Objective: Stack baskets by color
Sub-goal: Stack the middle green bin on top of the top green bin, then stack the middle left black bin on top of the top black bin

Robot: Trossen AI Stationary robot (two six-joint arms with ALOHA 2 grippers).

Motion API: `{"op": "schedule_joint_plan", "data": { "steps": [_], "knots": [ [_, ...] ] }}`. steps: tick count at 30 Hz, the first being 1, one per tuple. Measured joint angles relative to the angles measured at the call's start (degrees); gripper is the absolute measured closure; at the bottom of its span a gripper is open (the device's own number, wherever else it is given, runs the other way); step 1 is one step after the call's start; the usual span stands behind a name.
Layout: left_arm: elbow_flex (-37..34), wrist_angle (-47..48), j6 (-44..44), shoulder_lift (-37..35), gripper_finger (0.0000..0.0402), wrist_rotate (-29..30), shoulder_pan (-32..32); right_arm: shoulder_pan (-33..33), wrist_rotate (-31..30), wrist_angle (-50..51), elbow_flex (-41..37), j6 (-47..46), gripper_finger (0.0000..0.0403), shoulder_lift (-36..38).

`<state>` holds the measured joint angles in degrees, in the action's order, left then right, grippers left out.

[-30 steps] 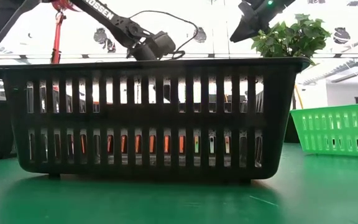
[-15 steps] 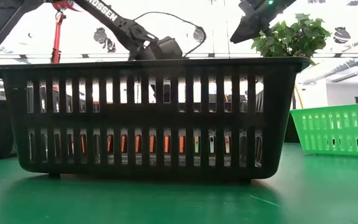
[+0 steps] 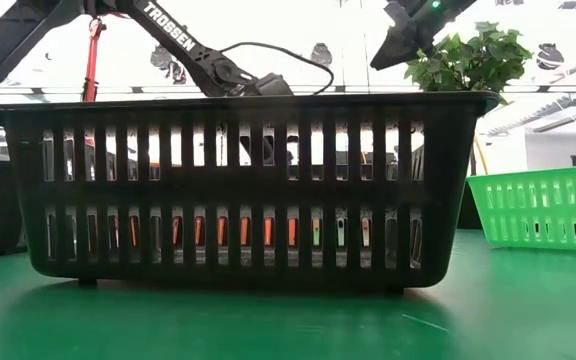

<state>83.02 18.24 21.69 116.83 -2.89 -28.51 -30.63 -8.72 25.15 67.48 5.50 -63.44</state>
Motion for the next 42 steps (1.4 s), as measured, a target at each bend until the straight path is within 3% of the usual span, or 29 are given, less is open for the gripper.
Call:
{"op": "schedule_joint_plan", "data": {
  "steps": [21,29,36,42],
  "knots": [
    [-0.02,-3.15,-1.49,0.03,0.0366,1.89,0.0,-0.02,-0.01,0.0,-0.02,1.2,0.0287,0.0],
    [0.0,-4.3,-5.91,-0.79,0.0366,1.97,0.56,-0.02,-0.01,-0.02,-0.04,0.91,0.0287,0.0],
    [0.07,4.43,-10.87,-6.51,0.0366,1.77,2.03,-0.02,-0.01,0.0,-0.04,-1.82,0.0287,0.0],
    [0.09,16.97,-21.94,-14.34,0.0366,-1.69,4.44,-0.02,0.01,0.07,-0.04,-1.86,0.0287,0.0]
  ]
}}
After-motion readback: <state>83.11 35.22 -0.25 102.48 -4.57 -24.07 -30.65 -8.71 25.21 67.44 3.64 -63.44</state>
